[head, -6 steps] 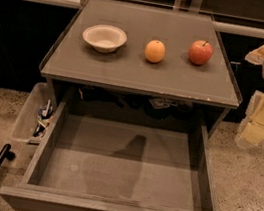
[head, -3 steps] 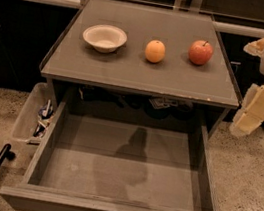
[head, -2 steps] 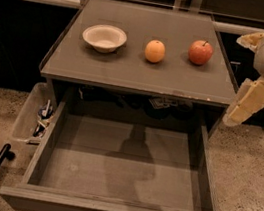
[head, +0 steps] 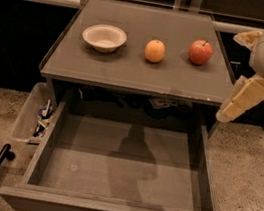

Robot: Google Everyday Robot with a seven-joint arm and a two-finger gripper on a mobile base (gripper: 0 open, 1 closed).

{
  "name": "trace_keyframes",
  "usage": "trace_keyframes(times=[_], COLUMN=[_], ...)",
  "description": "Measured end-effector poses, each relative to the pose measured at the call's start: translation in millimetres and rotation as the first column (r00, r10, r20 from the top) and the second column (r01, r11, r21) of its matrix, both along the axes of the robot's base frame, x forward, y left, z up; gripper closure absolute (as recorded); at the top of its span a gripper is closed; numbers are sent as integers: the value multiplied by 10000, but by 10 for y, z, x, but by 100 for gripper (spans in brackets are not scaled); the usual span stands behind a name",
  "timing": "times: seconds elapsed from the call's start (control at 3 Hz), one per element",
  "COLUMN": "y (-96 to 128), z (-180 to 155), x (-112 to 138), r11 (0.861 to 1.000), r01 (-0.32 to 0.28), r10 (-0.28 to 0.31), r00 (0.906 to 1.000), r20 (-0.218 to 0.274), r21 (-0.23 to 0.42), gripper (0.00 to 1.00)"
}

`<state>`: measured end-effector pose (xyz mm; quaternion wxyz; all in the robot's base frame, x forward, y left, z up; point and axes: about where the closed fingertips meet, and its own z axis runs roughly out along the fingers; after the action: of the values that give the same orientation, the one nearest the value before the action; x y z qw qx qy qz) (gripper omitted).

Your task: Place orange into top drawer

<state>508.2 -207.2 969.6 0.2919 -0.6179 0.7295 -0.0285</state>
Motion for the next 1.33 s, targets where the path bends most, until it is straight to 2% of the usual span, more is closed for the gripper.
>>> trace_keyframes(times=[0.33, 0.67, 1.0, 1.33], y=[99, 170, 285, 380], z=[-77, -195, -302, -484], x=[332, 878, 1266, 1617], r11=[9953, 9647, 9350, 9108], r01=[48, 403, 295, 334], r10=[-102, -716, -712, -678], r00=[9984, 9911, 9919, 9953], r20=[556, 1121, 1055, 693], r21=[968, 2601, 3534, 4114], gripper=[0, 0, 0, 0])
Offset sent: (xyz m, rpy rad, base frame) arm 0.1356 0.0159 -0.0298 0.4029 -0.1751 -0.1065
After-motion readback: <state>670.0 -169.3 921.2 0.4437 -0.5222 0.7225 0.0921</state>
